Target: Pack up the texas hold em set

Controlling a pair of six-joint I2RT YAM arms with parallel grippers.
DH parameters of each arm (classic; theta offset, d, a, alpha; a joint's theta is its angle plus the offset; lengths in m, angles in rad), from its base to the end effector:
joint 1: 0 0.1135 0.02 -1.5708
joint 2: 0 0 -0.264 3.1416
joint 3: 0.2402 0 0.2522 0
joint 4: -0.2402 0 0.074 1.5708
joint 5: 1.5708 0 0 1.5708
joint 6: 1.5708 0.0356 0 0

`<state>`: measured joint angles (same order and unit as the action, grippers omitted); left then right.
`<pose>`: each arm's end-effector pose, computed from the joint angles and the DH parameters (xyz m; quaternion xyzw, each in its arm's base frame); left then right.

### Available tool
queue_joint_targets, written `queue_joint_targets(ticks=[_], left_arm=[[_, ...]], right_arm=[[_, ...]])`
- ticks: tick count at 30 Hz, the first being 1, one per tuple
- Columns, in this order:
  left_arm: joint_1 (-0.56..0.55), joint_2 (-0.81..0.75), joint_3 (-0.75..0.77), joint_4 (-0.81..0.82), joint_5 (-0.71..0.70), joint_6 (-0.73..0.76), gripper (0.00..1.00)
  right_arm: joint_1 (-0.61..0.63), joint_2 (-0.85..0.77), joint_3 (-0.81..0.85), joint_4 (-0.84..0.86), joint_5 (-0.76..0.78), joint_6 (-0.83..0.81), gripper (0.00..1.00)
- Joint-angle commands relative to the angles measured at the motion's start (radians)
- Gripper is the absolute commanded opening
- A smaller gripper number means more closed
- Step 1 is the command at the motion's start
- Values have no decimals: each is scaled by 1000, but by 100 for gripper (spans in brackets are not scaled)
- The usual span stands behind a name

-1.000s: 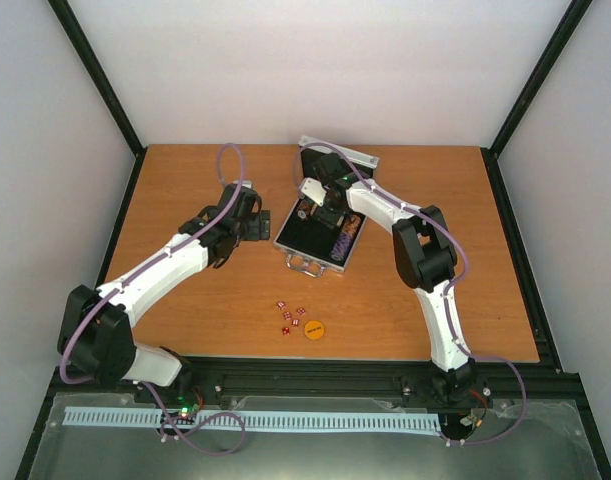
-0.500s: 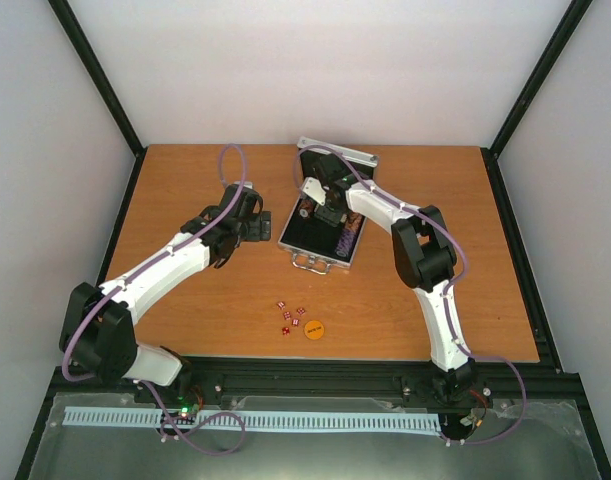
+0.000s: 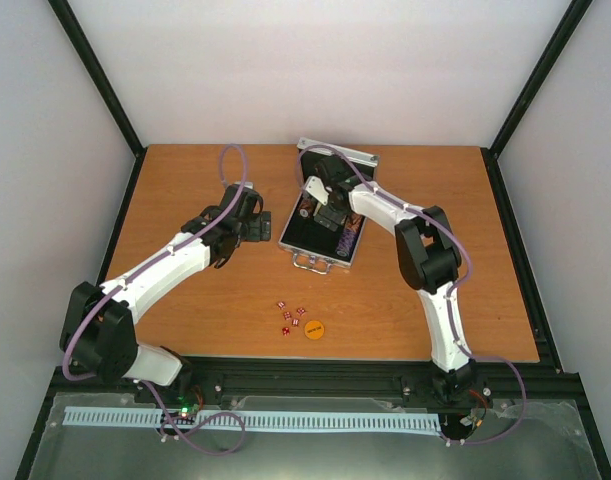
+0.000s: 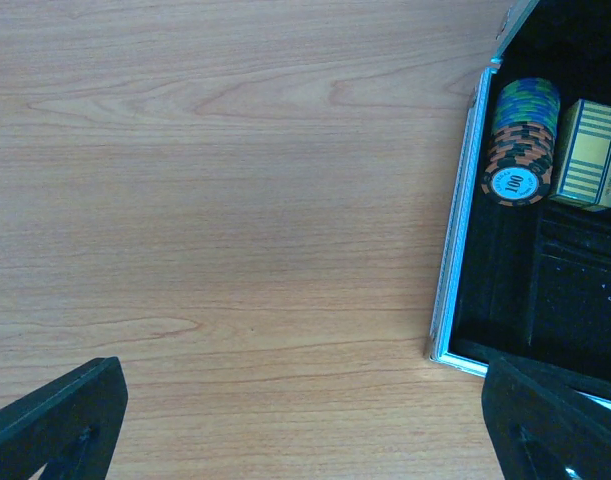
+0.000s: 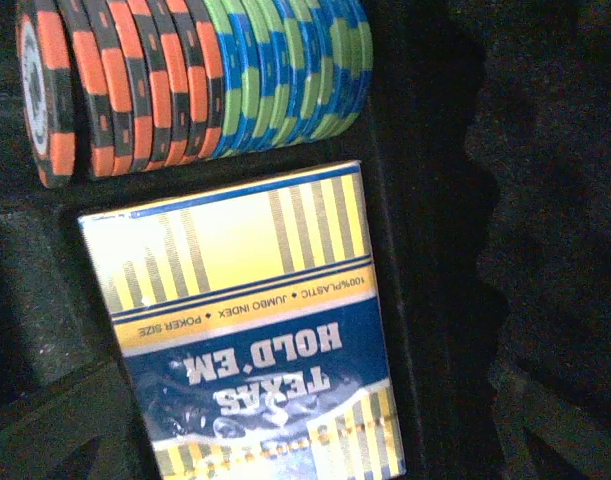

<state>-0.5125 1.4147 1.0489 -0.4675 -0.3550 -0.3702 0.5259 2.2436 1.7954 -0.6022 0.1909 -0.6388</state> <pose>0.2687 -0.1370 0.2632 0.0018 0.9203 -0.0026 0.3911 0.4233 0.2379 0.1734 -0.5086 0.8169 -0.1064 0.2505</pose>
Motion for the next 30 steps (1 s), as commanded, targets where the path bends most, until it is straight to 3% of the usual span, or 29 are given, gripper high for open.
queue_joint_targets(ticks=[1,10,15,17,21,30], left_arm=[[4,-4,17,18,-4,7,100],[3,-7,23,15,-3,11,100],[3,-8,25,12,3,15,100],[3,-7,26,12,8,17,100],[3,1,29,13,18,16,100],[3,12,28,13,21,18,100]], right_arm=[[-3,-87,-27,7,-14,29,100],[-4,-223,-67,5,-175,120,100],[-13,-192,7,-75,-253,312,100],[-14,-159,46,-114,-277,382,93],[-14,-103,74,-134,-239,517,75],[-19,-41,48,-79,-87,703,77]])
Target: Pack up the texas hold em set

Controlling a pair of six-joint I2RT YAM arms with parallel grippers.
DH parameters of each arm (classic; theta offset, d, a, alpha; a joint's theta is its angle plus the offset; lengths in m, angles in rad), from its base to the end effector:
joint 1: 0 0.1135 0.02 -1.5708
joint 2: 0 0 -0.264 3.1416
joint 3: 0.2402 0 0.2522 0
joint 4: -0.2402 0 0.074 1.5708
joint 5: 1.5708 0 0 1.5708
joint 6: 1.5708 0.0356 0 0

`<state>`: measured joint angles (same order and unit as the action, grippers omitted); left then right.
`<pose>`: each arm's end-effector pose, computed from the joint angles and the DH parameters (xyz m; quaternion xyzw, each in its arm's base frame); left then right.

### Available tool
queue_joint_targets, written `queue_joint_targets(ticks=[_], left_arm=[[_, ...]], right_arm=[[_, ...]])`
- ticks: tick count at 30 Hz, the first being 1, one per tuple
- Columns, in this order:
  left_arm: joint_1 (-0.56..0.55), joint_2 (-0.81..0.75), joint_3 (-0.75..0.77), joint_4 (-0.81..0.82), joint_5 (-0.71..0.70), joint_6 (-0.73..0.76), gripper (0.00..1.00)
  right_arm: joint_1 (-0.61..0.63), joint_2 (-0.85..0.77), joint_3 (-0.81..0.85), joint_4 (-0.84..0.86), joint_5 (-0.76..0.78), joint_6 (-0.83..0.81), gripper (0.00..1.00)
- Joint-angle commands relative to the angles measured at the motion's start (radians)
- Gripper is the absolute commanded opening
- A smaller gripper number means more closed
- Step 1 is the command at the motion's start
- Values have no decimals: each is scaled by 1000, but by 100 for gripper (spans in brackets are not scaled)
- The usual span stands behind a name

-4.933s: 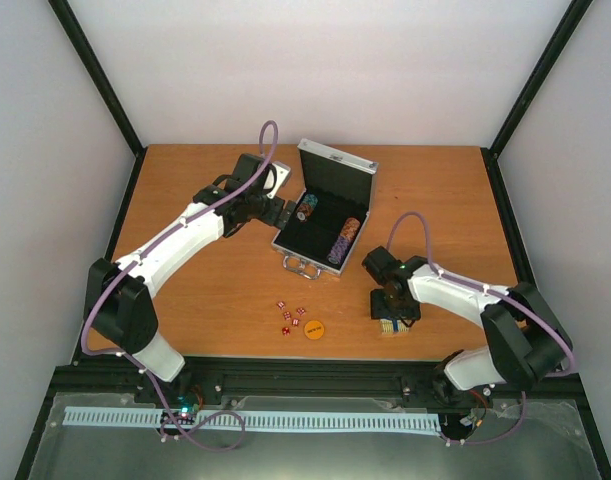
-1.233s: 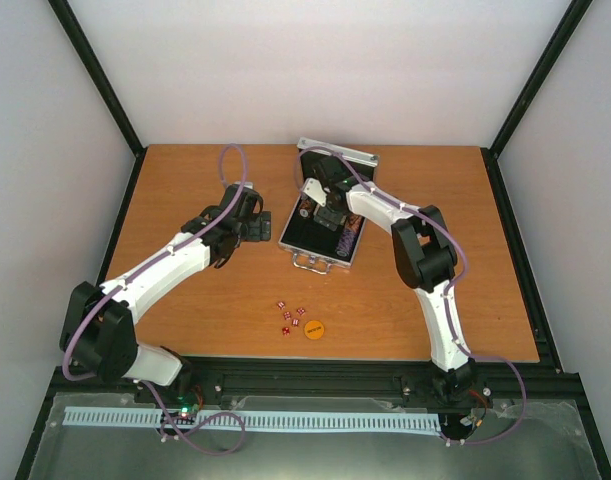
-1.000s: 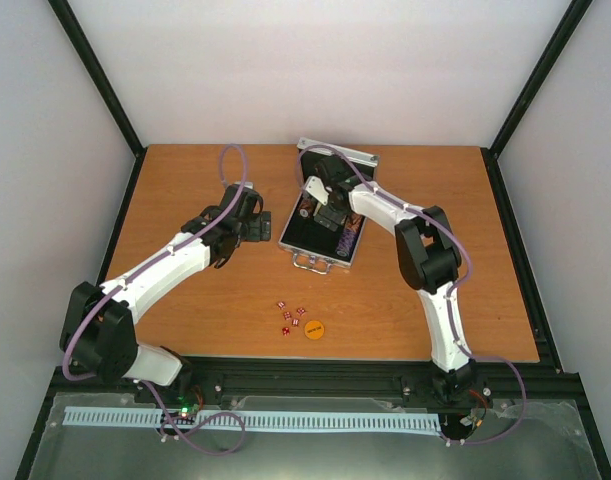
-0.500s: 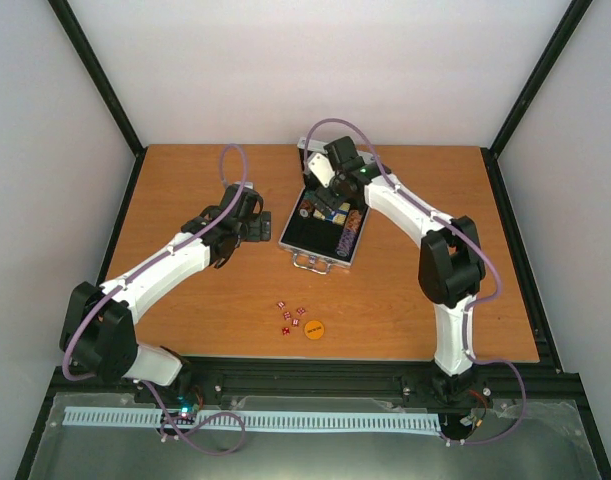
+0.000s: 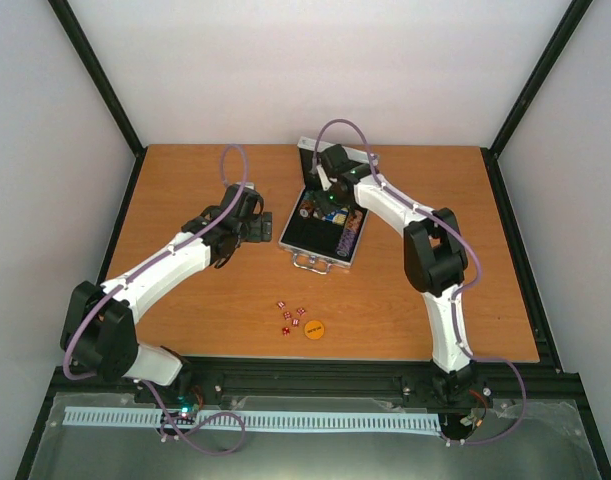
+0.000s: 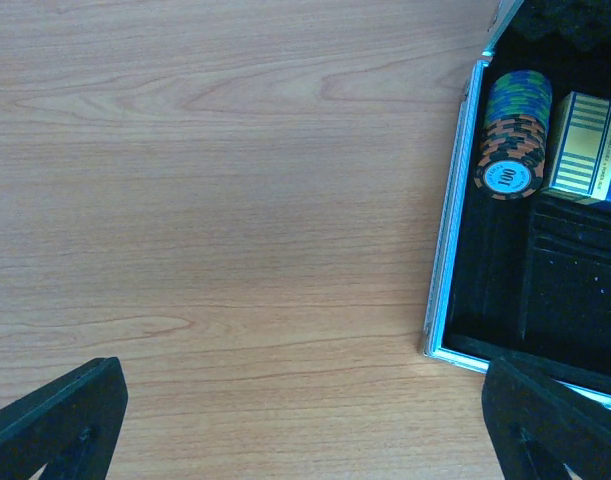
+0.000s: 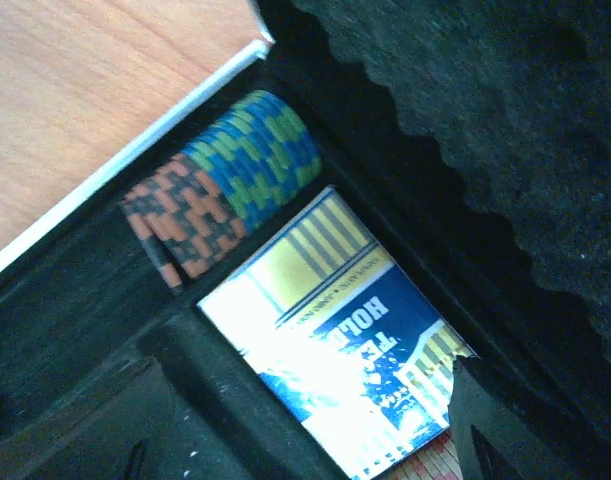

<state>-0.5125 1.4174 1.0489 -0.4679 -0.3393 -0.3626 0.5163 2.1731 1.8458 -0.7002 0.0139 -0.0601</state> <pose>0.2689 -0.1377 0.2623 0.0084 0.9219 -0.0072 0.3873 0.4155 0.2353 0.2153 -0.2720 0.9241 0.0541 0.2629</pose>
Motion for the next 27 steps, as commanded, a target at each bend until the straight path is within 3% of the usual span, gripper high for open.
queue_joint_targets(ticks=[1,17,27], left_arm=[[3,11,27,14,6,10,100],[3,36,28,14,9,13,100],[3,39,28,15,8,16,100]], right_arm=[[-11,36,-4,26,112,145,77],[-39,151,-49,144,-19,192,78],[-40,98,-148,192,-26,185,78]])
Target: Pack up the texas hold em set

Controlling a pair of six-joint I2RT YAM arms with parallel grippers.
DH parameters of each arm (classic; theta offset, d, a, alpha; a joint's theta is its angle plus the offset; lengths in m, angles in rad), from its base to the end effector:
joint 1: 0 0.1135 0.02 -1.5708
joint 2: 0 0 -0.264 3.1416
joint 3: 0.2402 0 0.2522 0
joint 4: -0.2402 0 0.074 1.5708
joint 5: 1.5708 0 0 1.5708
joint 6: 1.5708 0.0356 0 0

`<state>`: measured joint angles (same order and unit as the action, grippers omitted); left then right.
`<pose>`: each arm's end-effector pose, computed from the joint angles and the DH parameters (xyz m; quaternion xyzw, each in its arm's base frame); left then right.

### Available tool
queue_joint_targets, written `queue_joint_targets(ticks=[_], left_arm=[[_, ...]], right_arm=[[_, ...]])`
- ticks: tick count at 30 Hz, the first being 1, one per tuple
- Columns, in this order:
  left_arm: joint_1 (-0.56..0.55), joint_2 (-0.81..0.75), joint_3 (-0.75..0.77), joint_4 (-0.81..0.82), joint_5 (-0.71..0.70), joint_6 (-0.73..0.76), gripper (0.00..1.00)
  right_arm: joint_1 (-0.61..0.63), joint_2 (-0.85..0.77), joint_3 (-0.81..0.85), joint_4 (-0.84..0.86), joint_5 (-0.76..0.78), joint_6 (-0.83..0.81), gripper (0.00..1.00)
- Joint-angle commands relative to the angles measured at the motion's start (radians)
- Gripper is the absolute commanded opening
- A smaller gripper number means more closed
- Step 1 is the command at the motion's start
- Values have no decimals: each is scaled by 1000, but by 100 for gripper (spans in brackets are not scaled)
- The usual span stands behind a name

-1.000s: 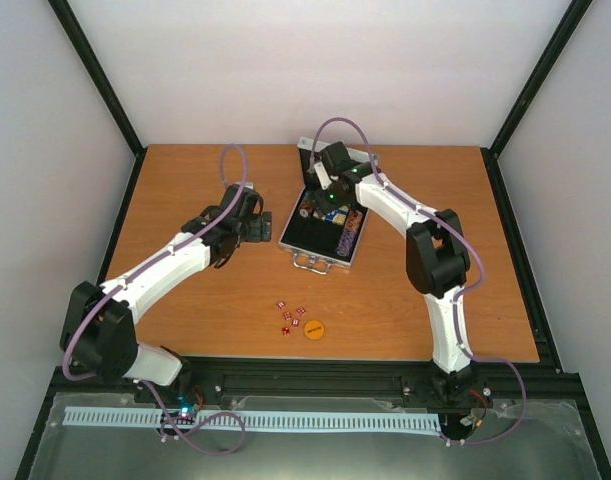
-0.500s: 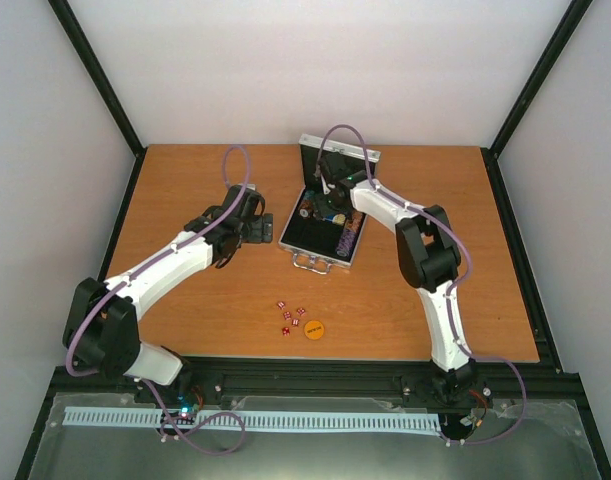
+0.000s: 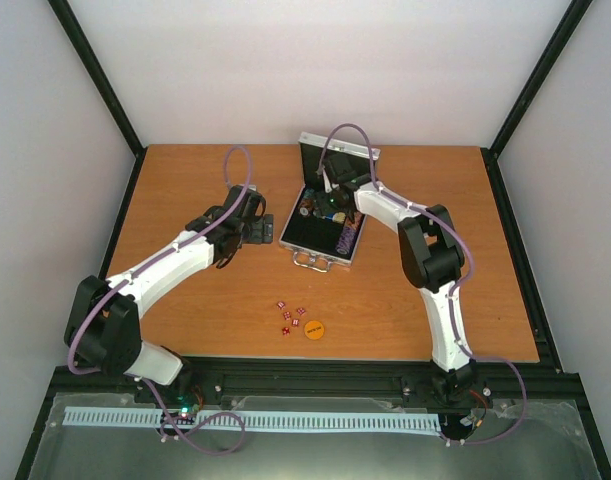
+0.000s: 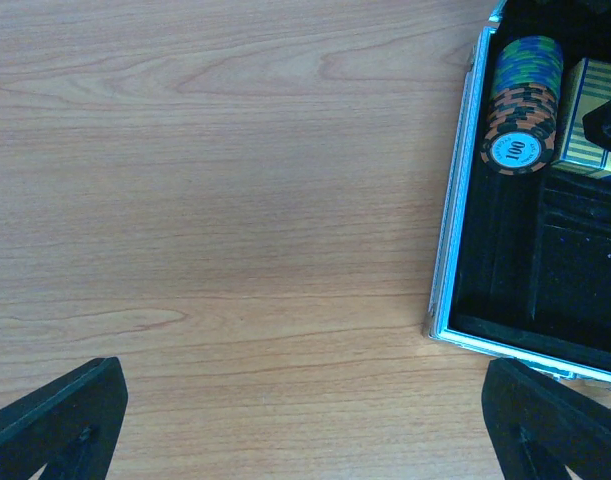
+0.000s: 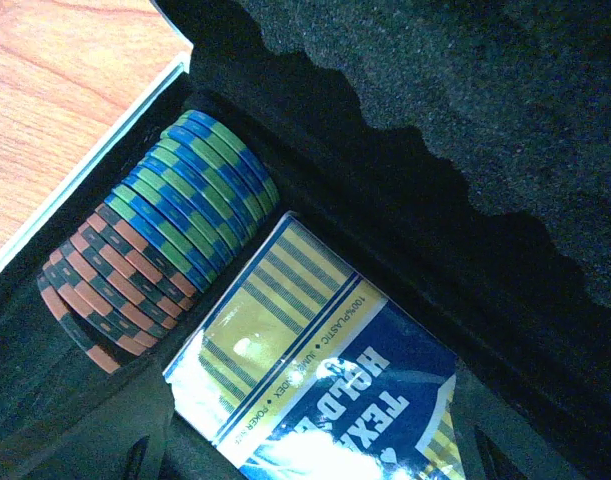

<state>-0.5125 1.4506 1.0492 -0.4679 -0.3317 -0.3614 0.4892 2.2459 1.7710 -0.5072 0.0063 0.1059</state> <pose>0.2730 -0.1403 0.2529 0.0134 0.9279 -0.0029 0.3727 0.4336 0.2306 0.1698 -0.1814 0.9396 0.0822 0.2783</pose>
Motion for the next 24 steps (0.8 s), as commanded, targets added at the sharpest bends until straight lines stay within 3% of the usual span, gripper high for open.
queue_joint_targets(ticks=[1,13,24], left_arm=[[3,6,28,13,0,14,100],[2,-4,21,15,1,13,100],[3,7,18,16,4,16,100]], right_arm=[[-13,19,-75,6,-17,18,78],[0,-136,-231,237,81,-24,79],[0,-126,-264,370,118,-39,80]])
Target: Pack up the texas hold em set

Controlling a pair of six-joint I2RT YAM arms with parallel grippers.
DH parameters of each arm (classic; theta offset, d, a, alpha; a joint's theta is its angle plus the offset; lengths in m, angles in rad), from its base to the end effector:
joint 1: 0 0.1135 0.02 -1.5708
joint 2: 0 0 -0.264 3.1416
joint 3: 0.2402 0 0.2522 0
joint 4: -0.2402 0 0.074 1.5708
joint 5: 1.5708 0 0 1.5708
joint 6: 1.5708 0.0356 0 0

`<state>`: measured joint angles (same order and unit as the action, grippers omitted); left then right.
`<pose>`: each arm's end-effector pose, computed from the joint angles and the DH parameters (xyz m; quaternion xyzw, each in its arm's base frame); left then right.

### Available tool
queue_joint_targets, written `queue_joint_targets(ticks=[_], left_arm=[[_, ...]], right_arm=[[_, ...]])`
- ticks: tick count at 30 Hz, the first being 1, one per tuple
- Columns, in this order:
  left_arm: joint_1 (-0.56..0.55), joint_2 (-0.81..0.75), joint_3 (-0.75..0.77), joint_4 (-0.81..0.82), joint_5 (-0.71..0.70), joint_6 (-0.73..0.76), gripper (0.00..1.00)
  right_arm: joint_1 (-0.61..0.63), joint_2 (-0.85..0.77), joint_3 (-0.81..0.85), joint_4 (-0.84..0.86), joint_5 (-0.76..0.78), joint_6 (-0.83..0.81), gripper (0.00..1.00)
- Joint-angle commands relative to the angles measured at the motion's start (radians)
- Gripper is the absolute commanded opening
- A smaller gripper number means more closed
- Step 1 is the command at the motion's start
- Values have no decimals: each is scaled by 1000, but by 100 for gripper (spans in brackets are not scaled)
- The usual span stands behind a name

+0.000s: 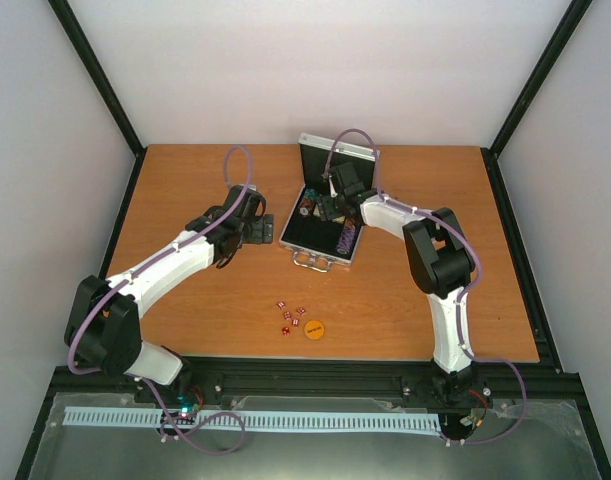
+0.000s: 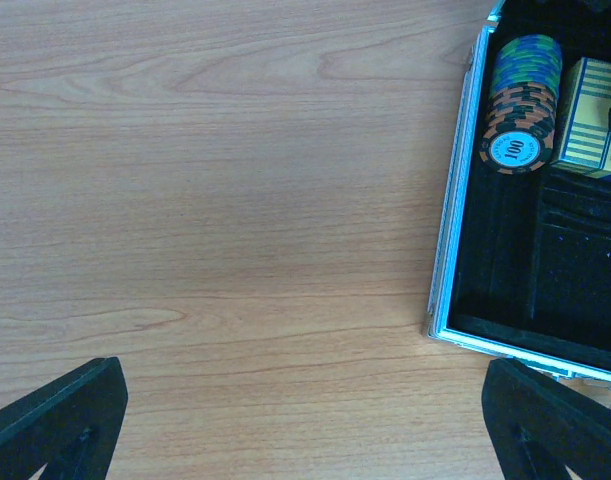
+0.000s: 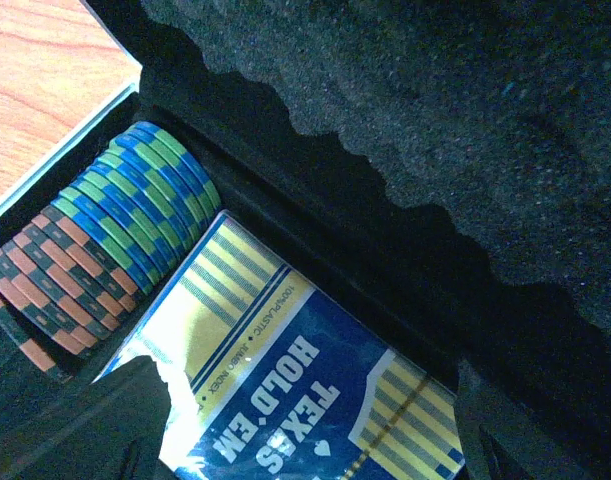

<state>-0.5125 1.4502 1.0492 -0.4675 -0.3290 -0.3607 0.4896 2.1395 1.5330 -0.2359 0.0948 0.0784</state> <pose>0.2730 -0.1404 0.2530 0.0141 0.9279 -0.0042 0.3725 0.4168 0.2183 0.1639 -0.1740 0.9171 0.0572 0.3540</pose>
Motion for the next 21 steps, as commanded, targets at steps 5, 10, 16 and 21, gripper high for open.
queue_joint_targets(ticks=[5,10,16,21], left_arm=[[3,14,20,15,2,14,100],[3,22,20,15,5,16,100],[3,27,21,17,8,14,100],[3,23,21,16,10,14,100]], right_arm=[[0,28,-3,121,22,-26,81],[0,89,45,47,-18,-22,81],[0,118,67,-72,-73,-52,81],[0,101,44,-150,-168,-61,81]])
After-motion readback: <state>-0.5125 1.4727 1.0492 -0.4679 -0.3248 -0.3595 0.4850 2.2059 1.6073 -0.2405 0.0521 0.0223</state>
